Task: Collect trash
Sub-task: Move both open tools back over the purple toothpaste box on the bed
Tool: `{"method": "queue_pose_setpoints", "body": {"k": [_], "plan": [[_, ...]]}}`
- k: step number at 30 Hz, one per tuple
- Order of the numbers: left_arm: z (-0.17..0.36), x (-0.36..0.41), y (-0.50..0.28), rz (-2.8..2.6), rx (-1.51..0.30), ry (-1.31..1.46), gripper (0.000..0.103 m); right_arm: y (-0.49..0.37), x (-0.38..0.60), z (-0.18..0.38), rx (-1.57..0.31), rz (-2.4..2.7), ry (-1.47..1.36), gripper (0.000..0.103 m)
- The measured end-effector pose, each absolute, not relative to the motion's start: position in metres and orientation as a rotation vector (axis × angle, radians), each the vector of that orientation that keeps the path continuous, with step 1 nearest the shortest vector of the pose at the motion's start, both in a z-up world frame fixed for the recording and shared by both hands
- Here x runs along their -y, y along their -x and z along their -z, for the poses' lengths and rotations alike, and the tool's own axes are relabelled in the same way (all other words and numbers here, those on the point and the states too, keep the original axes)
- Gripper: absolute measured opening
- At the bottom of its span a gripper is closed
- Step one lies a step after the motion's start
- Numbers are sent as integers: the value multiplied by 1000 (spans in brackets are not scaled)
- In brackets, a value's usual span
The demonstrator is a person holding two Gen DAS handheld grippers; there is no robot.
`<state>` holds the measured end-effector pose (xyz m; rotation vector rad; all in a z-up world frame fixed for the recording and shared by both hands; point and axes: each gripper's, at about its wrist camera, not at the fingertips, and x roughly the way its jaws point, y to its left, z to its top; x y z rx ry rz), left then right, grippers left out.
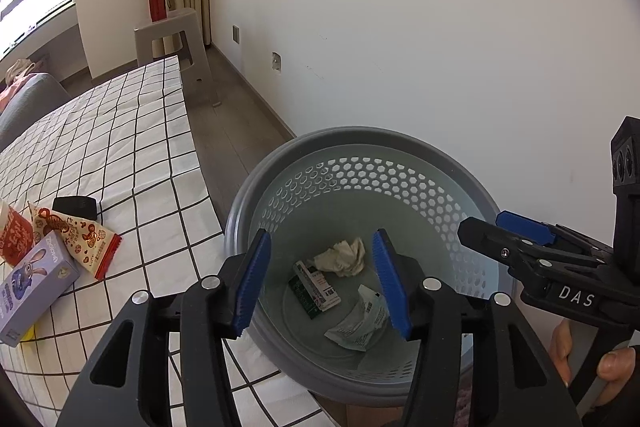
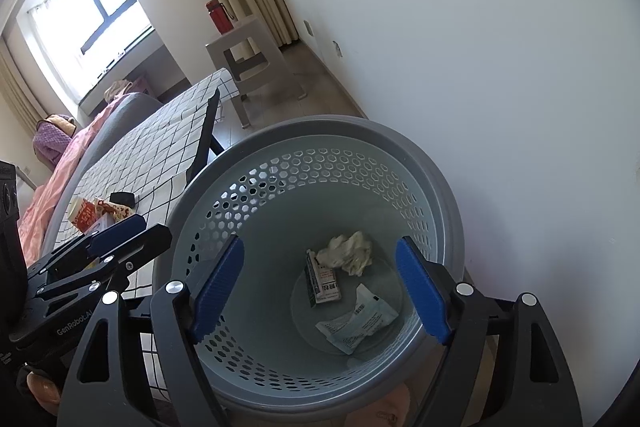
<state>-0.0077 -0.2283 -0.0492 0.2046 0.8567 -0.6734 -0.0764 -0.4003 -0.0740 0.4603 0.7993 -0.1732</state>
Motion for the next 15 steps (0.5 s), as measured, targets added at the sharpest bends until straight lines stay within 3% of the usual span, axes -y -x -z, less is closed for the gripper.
{"method": "queue_pose_setpoints", "body": {"k": [15], "plan": [[53, 220, 10, 652, -863, -200, 59, 75, 396, 76, -808, 163, -458, 79]]}}
